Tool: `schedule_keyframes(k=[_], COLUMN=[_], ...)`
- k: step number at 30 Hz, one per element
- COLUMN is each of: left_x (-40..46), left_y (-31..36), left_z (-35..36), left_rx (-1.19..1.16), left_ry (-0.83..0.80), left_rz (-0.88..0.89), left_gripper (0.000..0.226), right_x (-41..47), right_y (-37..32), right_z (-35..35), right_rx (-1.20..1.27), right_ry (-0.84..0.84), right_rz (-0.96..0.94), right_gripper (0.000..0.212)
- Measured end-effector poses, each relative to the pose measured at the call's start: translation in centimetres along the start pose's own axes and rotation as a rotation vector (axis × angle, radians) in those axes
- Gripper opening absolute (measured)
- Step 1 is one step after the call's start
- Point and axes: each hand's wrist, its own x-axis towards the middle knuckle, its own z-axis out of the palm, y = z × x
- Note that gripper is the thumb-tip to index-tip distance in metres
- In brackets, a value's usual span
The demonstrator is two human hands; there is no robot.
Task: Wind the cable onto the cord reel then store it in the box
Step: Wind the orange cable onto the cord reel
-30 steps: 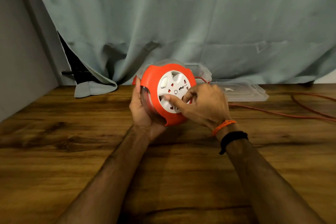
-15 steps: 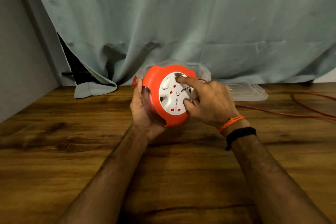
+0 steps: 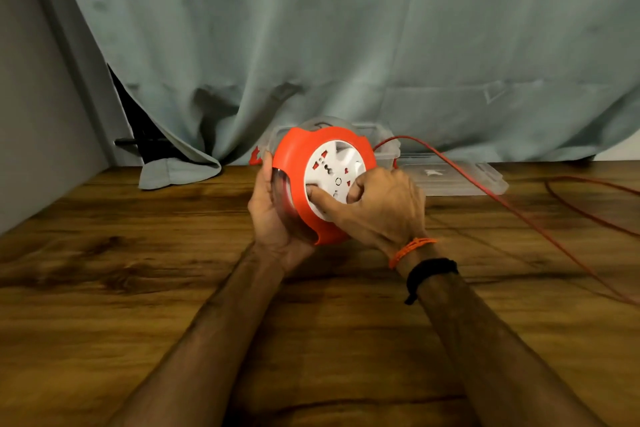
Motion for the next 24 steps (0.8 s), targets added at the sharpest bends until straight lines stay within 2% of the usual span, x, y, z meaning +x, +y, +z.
schedule_keyframes(k=[3, 6, 7, 11, 20, 24], left_x=[0.1, 0.2, 0.2, 0.1, 0.1, 0.1], left_y=[0.2, 0.2, 0.2, 0.0, 0.0, 0.0], left_z=[-0.3, -0.7, -0.8, -1.1, -1.2, -0.9], left_rx=[-0.036, -0.051, -0.05, -0.045, -0.052, -0.039], left_ry=[-0.04, -0.07, -0.081, -0.1, -0.05, -0.049], left_rz=[-0.03, -0.053, -0.059, -0.07, -0.084, -0.073], left_gripper=[0.082, 0.085, 0.085, 0.082, 0.083, 0.085], right_x=[0.4, 1.2, 1.3, 1.1, 1.2, 1.0], right_y=[0.6, 2.0, 2.2, 2.4, 2.6, 2.7], right_z=[-1.0, -2.5, -2.9, -3.3, -2.2, -2.0], right_rx=[0.055, 0.187, 0.188, 0.064, -0.065, -0.086], right_ry=[0.001, -0.01, -0.026, -0.133, -0.064, 0.014], right_rz=[-0.076, -0.228, -0.283, -0.385, -0.412, -0.303], right_gripper=[0.069, 0.035, 0.031, 0.062, 0.06, 0.063])
